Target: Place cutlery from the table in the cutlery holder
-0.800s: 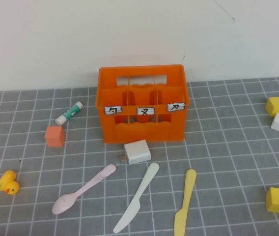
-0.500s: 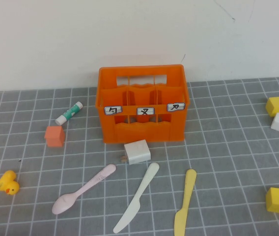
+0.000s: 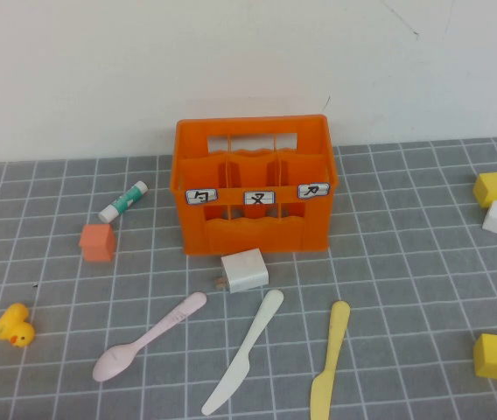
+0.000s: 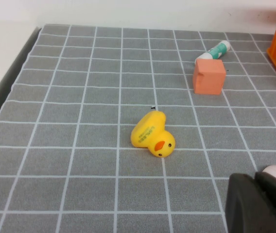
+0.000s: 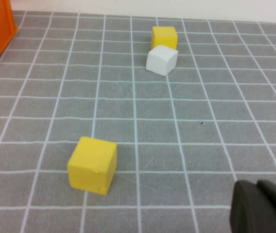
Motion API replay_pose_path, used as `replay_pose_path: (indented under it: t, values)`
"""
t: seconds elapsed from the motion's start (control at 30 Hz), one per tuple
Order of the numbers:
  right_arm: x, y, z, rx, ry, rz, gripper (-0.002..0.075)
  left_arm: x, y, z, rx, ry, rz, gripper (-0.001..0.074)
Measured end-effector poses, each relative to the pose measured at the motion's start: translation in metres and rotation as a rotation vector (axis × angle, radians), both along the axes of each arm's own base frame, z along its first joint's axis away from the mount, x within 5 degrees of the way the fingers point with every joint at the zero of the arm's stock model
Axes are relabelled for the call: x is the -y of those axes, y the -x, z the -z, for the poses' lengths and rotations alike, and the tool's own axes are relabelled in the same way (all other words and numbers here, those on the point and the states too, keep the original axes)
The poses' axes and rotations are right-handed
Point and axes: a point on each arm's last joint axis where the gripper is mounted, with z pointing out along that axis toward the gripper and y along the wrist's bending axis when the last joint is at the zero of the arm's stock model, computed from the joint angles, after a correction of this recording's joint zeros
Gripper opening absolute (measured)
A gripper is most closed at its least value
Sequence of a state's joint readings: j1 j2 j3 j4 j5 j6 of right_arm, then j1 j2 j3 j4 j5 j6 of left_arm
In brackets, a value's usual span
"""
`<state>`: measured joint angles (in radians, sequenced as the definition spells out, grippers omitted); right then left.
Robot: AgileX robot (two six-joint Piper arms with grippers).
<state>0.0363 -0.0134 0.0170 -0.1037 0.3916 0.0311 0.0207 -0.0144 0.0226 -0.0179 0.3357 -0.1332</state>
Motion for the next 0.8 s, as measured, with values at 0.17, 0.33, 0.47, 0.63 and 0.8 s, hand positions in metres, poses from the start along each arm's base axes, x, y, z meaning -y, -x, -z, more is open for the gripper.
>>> replay_pose_path:
  t: [0.17,0.33,0.47,0.63,0.8]
  values:
    - [0.0000,0.0000,0.0000,0.000,0.000,0.000,-0.0003,0.0000,0.0000,0.0000,0.000,0.002,-0.001,-0.0001]
    - [0.0000,0.0000,0.0000,0.000,0.000,0.000,-0.0003,0.0000,0.0000,0.0000,0.000,0.002,-0.001,-0.0001]
    - [0.0000,0.0000,0.0000,0.000,0.000,0.000,-0.0003,0.0000,0.0000,0.0000,0.000,0.002,-0.001,-0.0001]
    - [0.0000,0.0000,0.0000,0.000,0.000,0.000,-0.0003,0.0000,-0.0002,-0.0006,0.007,0.002,-0.001,-0.0001]
    - [-0.0001,-0.0003,-0.0007,0.008,0.000,-0.001,-0.0003,0.0000,-0.0009,-0.0026,0.035,0.002,-0.001,-0.0001]
